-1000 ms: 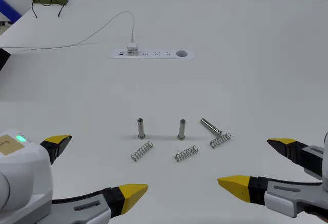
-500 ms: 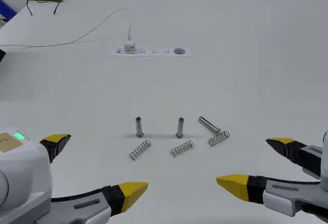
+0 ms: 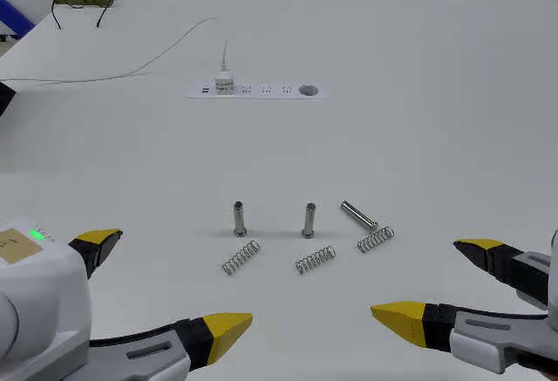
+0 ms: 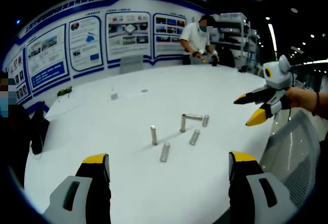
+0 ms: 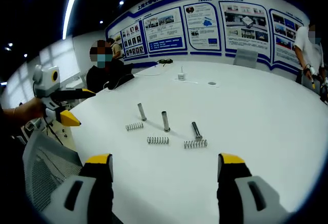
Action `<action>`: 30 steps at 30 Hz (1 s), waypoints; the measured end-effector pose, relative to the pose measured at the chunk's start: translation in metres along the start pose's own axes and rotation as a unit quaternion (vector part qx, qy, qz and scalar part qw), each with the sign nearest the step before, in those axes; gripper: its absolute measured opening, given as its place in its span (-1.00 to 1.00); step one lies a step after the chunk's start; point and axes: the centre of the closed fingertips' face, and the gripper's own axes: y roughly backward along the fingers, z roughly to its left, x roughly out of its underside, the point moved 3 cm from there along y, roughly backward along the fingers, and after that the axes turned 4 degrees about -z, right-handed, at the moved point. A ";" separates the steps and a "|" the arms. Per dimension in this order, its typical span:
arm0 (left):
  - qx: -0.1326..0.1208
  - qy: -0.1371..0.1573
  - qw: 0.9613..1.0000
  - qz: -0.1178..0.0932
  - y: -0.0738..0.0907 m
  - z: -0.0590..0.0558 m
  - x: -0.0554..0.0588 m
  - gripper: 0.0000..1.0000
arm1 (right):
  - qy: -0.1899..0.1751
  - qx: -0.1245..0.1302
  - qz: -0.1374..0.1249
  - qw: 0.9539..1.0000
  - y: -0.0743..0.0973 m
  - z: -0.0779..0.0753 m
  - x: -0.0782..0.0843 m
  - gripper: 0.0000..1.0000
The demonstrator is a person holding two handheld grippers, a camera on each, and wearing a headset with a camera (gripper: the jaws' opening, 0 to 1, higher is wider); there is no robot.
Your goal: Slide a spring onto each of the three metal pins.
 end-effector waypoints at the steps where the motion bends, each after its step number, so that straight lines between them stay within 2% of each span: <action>1: -0.001 0.000 1.000 -0.001 0.000 0.000 -0.001 0.96 | 0.000 0.000 -0.001 1.000 0.000 0.000 0.000 0.70; 5: 0.000 -0.002 1.000 0.000 0.000 -0.001 -0.001 0.95 | -0.001 0.001 -0.002 1.000 0.000 -0.002 -0.003 0.64; 15: -0.002 -0.004 1.000 -0.003 0.000 -0.002 -0.001 0.93 | 0.017 0.009 -0.001 1.000 -0.013 -0.013 -0.024 0.38; 21: -0.004 -0.003 1.000 -0.007 0.000 -0.001 -0.002 0.92 | 0.026 0.011 0.000 1.000 -0.030 -0.025 -0.034 0.16; 30: -0.007 -0.006 1.000 -0.009 0.000 -0.001 -0.002 0.90 | 0.027 0.010 0.001 1.000 -0.055 -0.037 -0.044 -0.04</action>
